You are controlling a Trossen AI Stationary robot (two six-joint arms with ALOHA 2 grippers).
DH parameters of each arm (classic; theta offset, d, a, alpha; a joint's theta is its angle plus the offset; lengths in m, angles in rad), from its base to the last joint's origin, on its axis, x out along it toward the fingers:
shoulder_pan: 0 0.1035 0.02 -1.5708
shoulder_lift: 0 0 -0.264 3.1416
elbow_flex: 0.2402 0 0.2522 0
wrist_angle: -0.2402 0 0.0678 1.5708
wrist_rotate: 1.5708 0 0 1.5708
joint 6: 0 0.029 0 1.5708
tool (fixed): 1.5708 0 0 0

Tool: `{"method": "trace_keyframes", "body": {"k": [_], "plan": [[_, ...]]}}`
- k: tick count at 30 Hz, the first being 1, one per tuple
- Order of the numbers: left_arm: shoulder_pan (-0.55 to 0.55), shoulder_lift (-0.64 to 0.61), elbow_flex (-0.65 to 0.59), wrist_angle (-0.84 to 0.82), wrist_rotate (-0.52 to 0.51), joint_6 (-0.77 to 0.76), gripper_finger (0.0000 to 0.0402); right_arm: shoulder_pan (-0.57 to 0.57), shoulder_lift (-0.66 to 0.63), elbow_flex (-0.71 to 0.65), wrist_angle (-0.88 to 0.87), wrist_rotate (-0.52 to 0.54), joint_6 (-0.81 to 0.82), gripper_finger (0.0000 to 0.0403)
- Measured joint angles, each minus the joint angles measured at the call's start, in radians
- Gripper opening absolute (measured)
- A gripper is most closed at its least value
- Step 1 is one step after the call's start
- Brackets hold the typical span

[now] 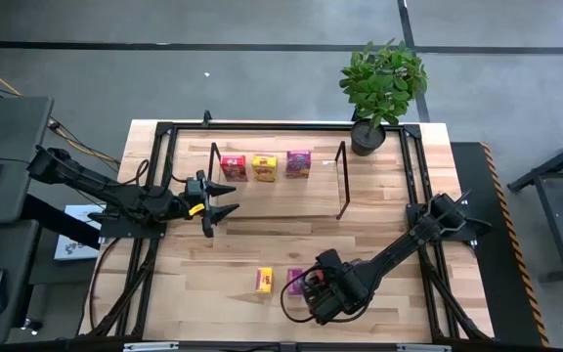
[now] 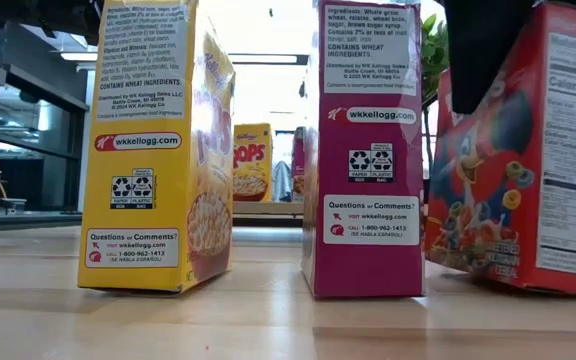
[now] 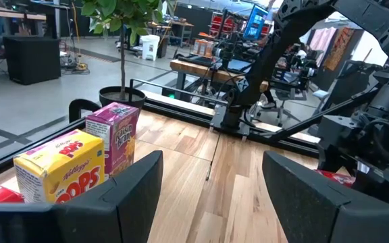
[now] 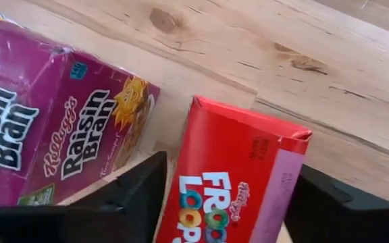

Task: Stack cereal on shelf
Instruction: Put the red cereal box on the shelf aligned with the other red cereal box

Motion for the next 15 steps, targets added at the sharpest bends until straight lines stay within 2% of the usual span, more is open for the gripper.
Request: {"method": "trace_keyframes", "body": {"k": [7, 11, 15], "plan": [[0.0, 0.0, 0.0, 0.0, 0.0, 0.0, 0.0244, 0.0, -0.025, 0.0, -0.02, -0.015, -0.091, 0.0163], [0.0, 0.0, 0.0, -0.001, 0.0, 0.0, 0.0244, -0.001, -0.093, 0.0, -0.027, -0.005, -0.22, 0.015], [0.0, 0.0, 0.0, -0.001, 0.0, 0.0, 0.0243, -0.015, -0.179, 0.0, -0.02, 0.009, -0.389, 0.0153]]}}
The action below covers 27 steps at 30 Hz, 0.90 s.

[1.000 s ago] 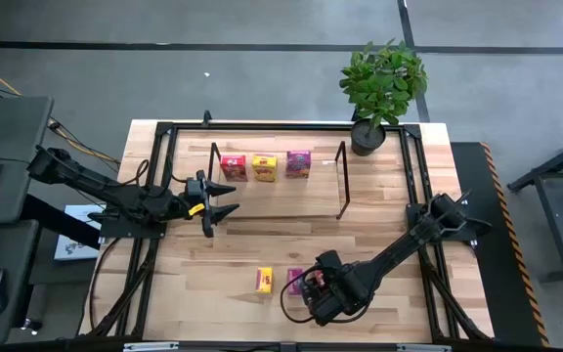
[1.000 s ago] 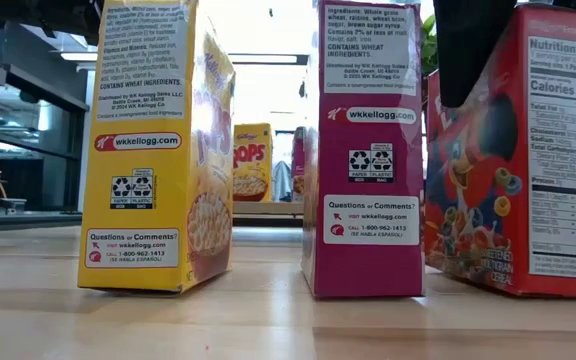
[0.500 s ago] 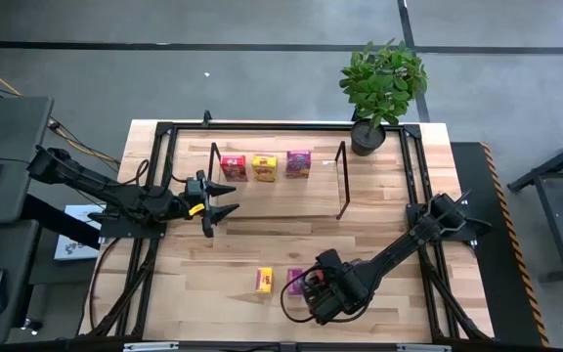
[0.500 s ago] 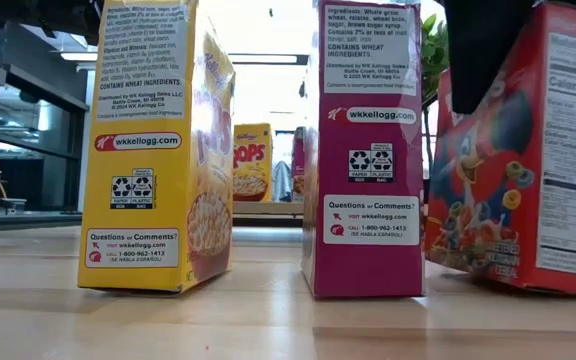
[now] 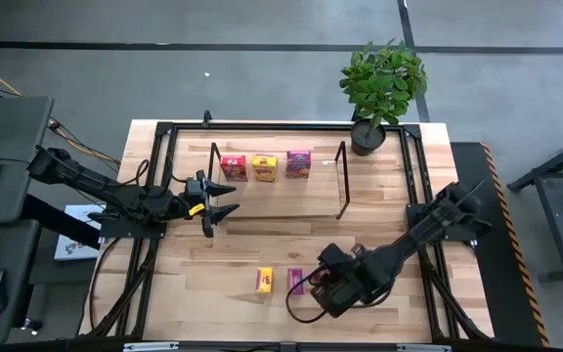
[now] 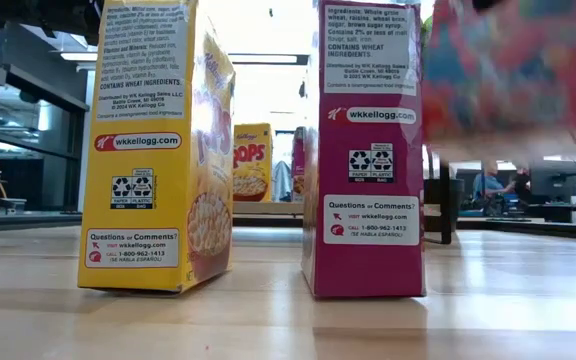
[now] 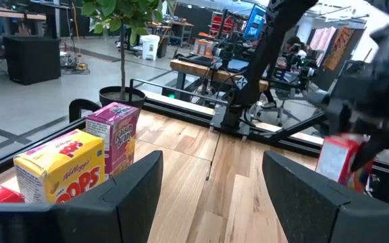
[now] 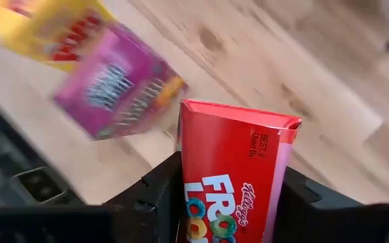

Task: Stack cereal on shelf
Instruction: Put the red cereal box on the shelf aligned with the other red cereal box

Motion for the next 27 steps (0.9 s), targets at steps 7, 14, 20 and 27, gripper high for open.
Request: {"method": "trace_keyframes", "body": {"k": [7, 14, 20, 27], "plan": [[0.0, 0.0, 0.0, -0.001, -0.002, 0.0, 0.0244, -0.108, -0.122, 0.0, 0.025, 0.052, -0.317, 0.0157], [0.0, 0.0, 0.0, -0.004, -0.003, 0.001, 0.0244, -0.288, -0.149, 0.0, 0.015, 0.064, -0.765, 0.0158], [0.0, 0.0, 0.0, -0.004, -0.004, 0.001, 0.0243, -0.424, -0.143, 0.0, -0.025, 0.05, -1.018, 0.0158], [0.0, 0.0, 0.0, -0.004, -0.005, 0.0, 0.0244, -0.526, -0.143, 0.0, -0.05, 0.027, -1.13, 0.0158]]}}
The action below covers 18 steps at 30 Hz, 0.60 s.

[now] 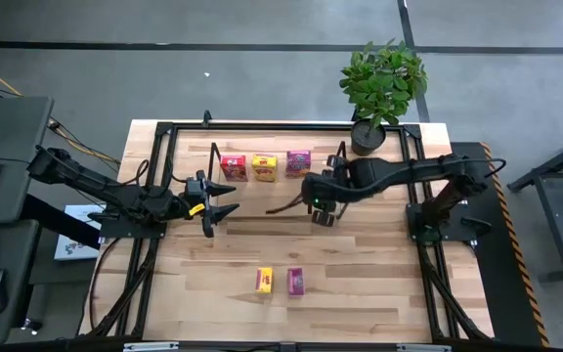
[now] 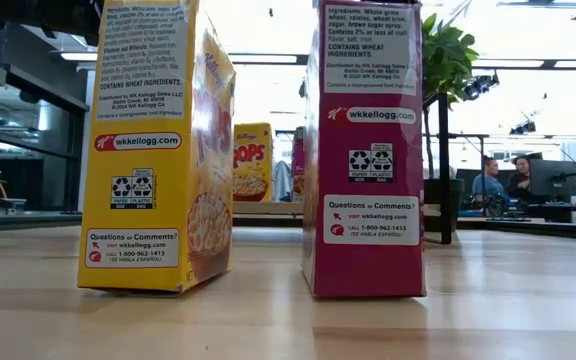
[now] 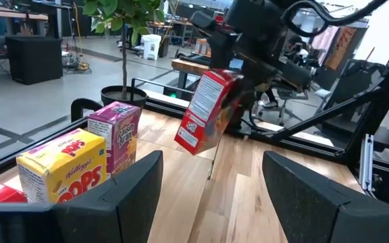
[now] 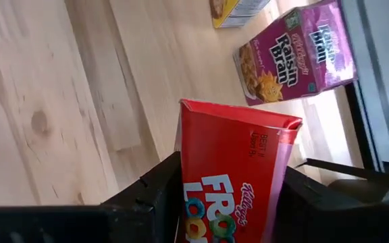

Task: Stack cereal on shelf
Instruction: Put the red cereal box on the shelf aligned with the other red cereal box

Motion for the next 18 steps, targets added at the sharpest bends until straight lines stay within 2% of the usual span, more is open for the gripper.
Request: {"method": "trace_keyframes", "body": {"k": [9, 14, 18], "plan": [[0.0, 0.019, 0.0, -0.001, 0.001, -0.024, 0.0243, -0.033, 0.0, 0.0, 0.044, -0.046, -0.063, 0.0158], [0.0, 0.032, 0.0, 0.051, 0.006, -0.025, 0.0243, -0.036, 0.027, 0.0, 0.298, -0.178, -0.191, 0.0158], [0.0, 0.032, 0.0, 0.154, 0.006, -0.012, 0.0243, -0.037, 0.059, 0.0, 0.481, -0.223, -0.255, 0.0158]]}}
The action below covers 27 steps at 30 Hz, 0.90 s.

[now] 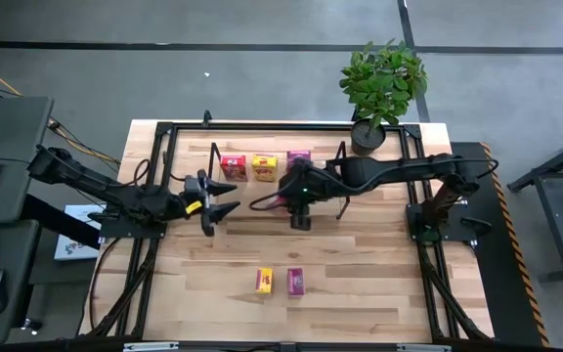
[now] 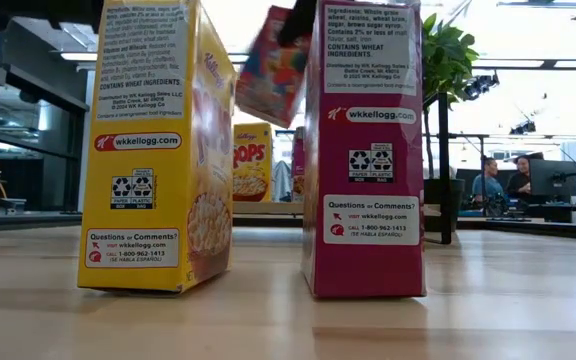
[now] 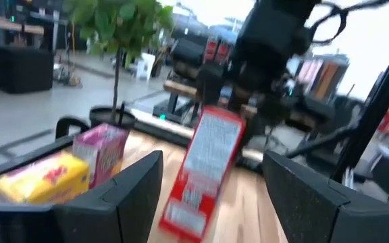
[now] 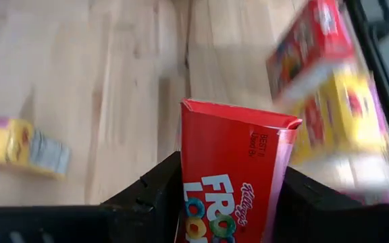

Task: Stack cereal on shelf
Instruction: Put the red cereal box on the shelf aligned with the other red cereal box

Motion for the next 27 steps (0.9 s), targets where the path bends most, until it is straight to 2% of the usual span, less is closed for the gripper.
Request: {"method": "trace_keyframes", "body": {"k": [7, 12, 15, 23, 27], "plan": [[0.0, 0.001, 0.0, 0.013, 0.004, 0.034, 0.0243, 0.003, 0.014, 0.0, 0.052, -0.027, -0.032, 0.0158], [0.0, 0.013, 0.001, 0.009, 0.105, 0.073, 0.0244, 0.003, 0.014, 0.0, 0.04, -0.027, -0.032, 0.0158], [0.001, 0.038, 0.02, -0.02, 0.116, 0.093, 0.0248, 0.003, 0.014, 0.0, 0.044, -0.027, -0.038, 0.0158], [0.056, 0.166, 0.16, -0.217, 0.166, 0.13, 0.0311, 0.003, 0.014, 0.0, 0.044, -0.042, -0.051, 0.0158], [0.108, 0.245, 0.211, -0.249, 0.166, 0.141, 0.0336, 0.003, 0.014, 0.0, 0.045, -0.058, -0.051, 0.0158]]}}
